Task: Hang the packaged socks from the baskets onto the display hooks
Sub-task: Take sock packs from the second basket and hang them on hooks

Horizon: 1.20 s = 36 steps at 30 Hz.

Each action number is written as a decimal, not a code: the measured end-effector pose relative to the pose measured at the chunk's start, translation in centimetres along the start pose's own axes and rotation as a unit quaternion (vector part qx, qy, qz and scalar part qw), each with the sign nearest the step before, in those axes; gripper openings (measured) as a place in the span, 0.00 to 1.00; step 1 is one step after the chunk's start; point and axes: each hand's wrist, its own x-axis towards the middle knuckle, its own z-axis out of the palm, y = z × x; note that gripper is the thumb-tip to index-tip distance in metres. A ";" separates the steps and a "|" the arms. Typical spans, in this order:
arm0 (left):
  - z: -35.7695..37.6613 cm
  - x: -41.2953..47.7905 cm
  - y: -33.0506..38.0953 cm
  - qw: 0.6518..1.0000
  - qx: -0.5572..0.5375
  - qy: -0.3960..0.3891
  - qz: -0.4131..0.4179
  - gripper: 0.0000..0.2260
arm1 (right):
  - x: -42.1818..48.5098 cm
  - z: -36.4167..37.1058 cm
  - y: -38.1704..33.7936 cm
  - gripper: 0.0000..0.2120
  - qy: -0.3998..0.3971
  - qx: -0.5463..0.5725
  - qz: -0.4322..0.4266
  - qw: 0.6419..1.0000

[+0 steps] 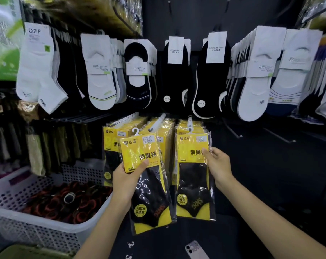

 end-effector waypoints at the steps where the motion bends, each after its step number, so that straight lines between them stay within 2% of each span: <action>1: 0.0 0.0 0.1 1.000 0.000 -0.001 0.001 0.08 | 0.3 0.2 0.2 0.06 0.009 0.002 0.014 1.000; 3: 0.1 -0.1 0.3 1.000 0.000 -0.007 0.001 0.08 | 1.1 0.6 0.5 0.05 0.025 0.019 0.047 0.998; 6: 0.3 -0.2 0.3 1.000 0.007 -0.009 -0.001 0.08 | 2.0 1.1 1.2 0.10 0.063 0.042 0.089 0.993; 10: 0.8 -0.5 0.2 1.000 0.018 -0.021 -0.003 0.09 | 2.4 1.1 2.1 0.10 0.143 0.028 0.112 0.983; 13: 1.2 -0.8 0.0 0.999 0.014 -0.037 -0.013 0.11 | 1.8 0.5 2.4 0.16 0.171 0.015 0.121 0.978; 16: 1.9 -0.9 -0.4 0.998 0.013 -0.055 -0.021 0.10 | 0.1 0.2 1.9 0.15 0.134 0.027 0.097 0.986; 19: 3.3 -1.4 -0.8 0.995 0.015 -0.091 -0.030 0.09 | -2.6 0.6 0.6 0.07 0.006 0.045 0.074 0.996; 22: 4.9 -2.0 -0.9 0.990 0.009 -0.140 -0.029 0.08 | -4.7 1.0 -0.2 0.11 -0.105 0.056 0.061 0.991; 24: 5.9 -2.6 -1.0 0.982 0.002 -0.185 -0.038 0.09 | -5.6 0.9 -0.3 0.12 -0.134 0.072 0.057 0.987; 27: 6.6 -3.2 -1.5 0.971 0.011 -0.234 -0.047 0.10 | -6.4 0.1 0.3 0.10 -0.115 0.103 0.060 0.986; 32: 6.9 -2.9 -1.7 0.965 0.011 -0.261 -0.035 0.18 | -5.8 -1.3 0.9 0.08 -0.041 0.128 0.062 0.989; 36: 7.2 -2.9 -1.4 0.959 0.039 -0.280 -0.004 0.23 | -4.7 -1.5 0.7 0.09 -0.013 0.140 0.056 0.988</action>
